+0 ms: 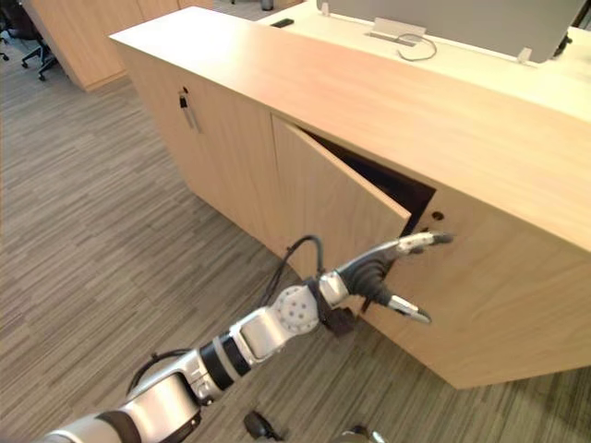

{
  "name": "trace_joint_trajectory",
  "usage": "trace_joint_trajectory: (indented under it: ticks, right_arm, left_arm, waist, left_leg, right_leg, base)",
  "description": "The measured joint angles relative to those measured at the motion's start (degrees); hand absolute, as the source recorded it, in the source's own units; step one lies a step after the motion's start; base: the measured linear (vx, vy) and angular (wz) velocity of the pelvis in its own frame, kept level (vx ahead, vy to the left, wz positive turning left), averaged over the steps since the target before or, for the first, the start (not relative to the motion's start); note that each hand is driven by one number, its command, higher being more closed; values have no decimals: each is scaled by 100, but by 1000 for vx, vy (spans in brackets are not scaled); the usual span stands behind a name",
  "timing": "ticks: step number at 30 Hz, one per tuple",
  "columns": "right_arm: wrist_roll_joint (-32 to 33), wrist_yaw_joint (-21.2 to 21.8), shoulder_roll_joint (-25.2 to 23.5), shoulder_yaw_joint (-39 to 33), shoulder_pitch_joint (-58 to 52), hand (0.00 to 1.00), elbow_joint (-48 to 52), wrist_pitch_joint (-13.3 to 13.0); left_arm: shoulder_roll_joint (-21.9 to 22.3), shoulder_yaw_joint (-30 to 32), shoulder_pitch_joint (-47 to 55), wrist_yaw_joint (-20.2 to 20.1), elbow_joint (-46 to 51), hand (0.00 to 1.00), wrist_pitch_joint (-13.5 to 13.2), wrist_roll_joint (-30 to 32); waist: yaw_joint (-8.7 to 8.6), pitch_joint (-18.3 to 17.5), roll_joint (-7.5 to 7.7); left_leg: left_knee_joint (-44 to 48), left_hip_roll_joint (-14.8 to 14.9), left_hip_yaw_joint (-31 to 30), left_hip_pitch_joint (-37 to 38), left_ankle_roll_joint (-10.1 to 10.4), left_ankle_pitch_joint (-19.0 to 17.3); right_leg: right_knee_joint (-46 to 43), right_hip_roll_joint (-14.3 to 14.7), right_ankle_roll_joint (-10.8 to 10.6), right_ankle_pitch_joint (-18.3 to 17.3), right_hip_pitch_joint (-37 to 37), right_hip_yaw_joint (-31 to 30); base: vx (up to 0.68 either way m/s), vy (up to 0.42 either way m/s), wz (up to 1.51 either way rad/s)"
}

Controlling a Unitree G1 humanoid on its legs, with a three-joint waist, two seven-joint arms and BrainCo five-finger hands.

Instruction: Walk over to the cabinet, pick up the folder, carry it to the office cabinet, place the folder inside the office cabinet, then close the office cabinet door

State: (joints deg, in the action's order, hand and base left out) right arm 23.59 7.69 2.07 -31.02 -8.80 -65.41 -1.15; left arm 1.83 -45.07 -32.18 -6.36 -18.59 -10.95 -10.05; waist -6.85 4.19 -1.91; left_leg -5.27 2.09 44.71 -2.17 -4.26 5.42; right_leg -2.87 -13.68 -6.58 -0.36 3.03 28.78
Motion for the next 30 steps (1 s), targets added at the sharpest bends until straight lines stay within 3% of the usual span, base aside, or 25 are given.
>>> trace_joint_trajectory:
  ticks: [2, 3, 6, 9, 10, 11, 12, 13, 14, 15, 17, 18, 20, 21, 23, 27, 30]
  right_arm:
    - [-1, -5, -2, 196, -7, 0, -1, 9]
    - [-1, -13, -8, 384, 12, 0, 29, 30]
    - [14, -40, 7, 644, 7, 0, 154, 50]
    - [29, -39, 48, 883, -23, 0, 156, 23]
    - [38, -40, 58, 1021, -24, 0, 116, -14]
    - [54, -34, 89, 1186, -25, 0, 63, -50]
    - [59, -30, 139, 1280, -26, 0, 29, -67]
    - [56, -23, 217, 1435, -26, 0, -15, -80]
    - [30, -20, 256, 1540, -15, 0, -34, -95]
    - [-8, -20, 280, 1547, 7, 0, -58, -113]
    - [-34, -18, 375, 1662, 54, 0, -88, -128]
    - [-52, -14, 384, 1666, 68, 0, -92, -127]
    - [-252, 3, 473, 1658, 200, 0, -251, -121]
    - [-257, 22, 508, 1654, 201, 0, -236, -126]
    - [-255, 44, 498, 1635, 205, 0, -208, -128]
    - [-345, 132, 489, 1464, 245, 0, -170, -119]
    - [-338, 132, 408, 1333, 263, 0, -170, -113]
  left_arm:
    - [-63, 278, 396, -134, -317, 0, 170, -848]
    - [-234, 539, 734, -218, -564, 0, 294, -1534]
    - [-722, 995, 1613, -279, -788, 0, 528, -2565]
    - [-956, 1478, 2459, -298, -797, 0, 565, -2674]
    - [-1028, 1734, 2777, -334, -799, 0, 561, -2620]
    - [-1086, 1956, 3052, -352, -803, 0, 552, -2571]
    - [-1106, 2027, 3169, -365, -803, 0, 545, -2548]
    - [-1133, 2163, 3357, -391, -802, 0, 517, -2479]
    - [-1164, 2218, 3449, -415, -803, 0, 484, -2366]
    - [-1193, 2229, 3468, -440, -803, 0, 478, -2346]
    - [-1181, 2237, 3469, -661, -936, 0, 423, -2320]
    - [-1199, 2244, 3477, -729, -1007, 0, 390, -2296]
    - [-1255, 2261, 3535, -923, -1353, 0, 315, -2024]
    - [-1278, 2266, 3571, -980, -1558, 0, 262, -1851]
    - [-1327, 2310, 3544, -1023, -2062, 0, 233, -1651]
    - [-1339, 2544, 3512, -989, -3341, 0, 231, -822]
    - [-1249, 3016, 3475, -806, -4068, 0, 260, -362]
  waist:
    - [-9, 0, -1]
    - [-14, 80, 0]
    - [-51, 170, 4]
    - [-32, 203, 62]
    - [45, 253, 140]
    - [101, 264, 156]
    - [126, 257, 135]
    - [164, 234, 81]
    - [180, 222, 82]
    - [184, 219, 78]
    - [187, 230, 10]
    - [207, 247, 4]
    - [277, 338, 1]
    - [274, 329, -69]
    - [250, 296, -96]
    - [209, 260, -63]
    - [152, 195, -48]
  left_leg:
    - [0, 31, 89, 46, 40, -25]
    - [1, 64, 214, 146, 94, -33]
    - [5, 170, 457, 319, 208, -57]
    - [225, 387, 693, 367, 355, -159]
    - [848, 709, 812, 279, 416, -439]
    - [1801, 1276, 912, 126, 463, -828]
    - [2258, 1588, 974, 99, 468, -991]
    - [2956, 2145, 1084, 109, 478, -1235]
    - [3377, 2520, 1112, 118, 424, -1321]
    - [3505, 2645, 1076, 112, 410, -1328]
    - [3800, 2832, 400, -52, 360, -1281]
    - [3888, 2827, 105, -170, 375, -1351]
    - [3348, 2041, -1451, -179, 610, -1684]
    - [2878, 1656, -1928, -165, 614, -1596]
    - [2545, 1414, -1933, -9, 944, -1390]
    - [1526, 770, -1512, 472, 820, -1009]
    - [1088, 537, -1405, 531, 774, -801]
  right_leg:
    - [15, 30, 2, -2, -7, -97]
    - [55, 68, 5, -5, 32, -203]
    - [129, 170, 60, -39, 69, -430]
    - [190, 310, 129, -84, 65, -656]
    - [208, 385, 177, -115, 71, -759]
    - [231, 558, 215, -133, 80, -925]
    - [229, 677, 231, -139, 91, -1015]
    - [191, 915, 329, -186, 131, -1210]
    - [137, 1106, 406, -230, 133, -1377]
    - [114, 1177, 438, -243, 119, -1451]
    - [-27, 1327, 551, -292, 13, -1761]
    - [-40, 1328, 574, -303, 17, -1860]
    - [-214, 1189, 594, -320, -16, -2288]
    - [-273, 1169, 577, -329, -39, -2429]
    - [-401, 1083, 446, -405, -130, -2605]
    - [-412, 654, 264, -381, -323, -2889]
    - [-259, 564, 130, -289, -416, -2945]
  base:
    - [-19, -105, -28]
    - [-28, -120, -42]
    - [-28, -117, -46]
    - [18, -159, -43]
    - [83, -235, -64]
    - [106, -255, -74]
    - [152, -259, -89]
    - [174, -216, -89]
    - [176, -200, -82]
    - [161, -170, -71]
    - [126, -127, -67]
    - [81, -58, -76]
    - [33, 85, -95]
    - [9, 199, -81]
    - [14, 201, -40]
    - [-23, 160, -25]
    - [14, 88, -13]
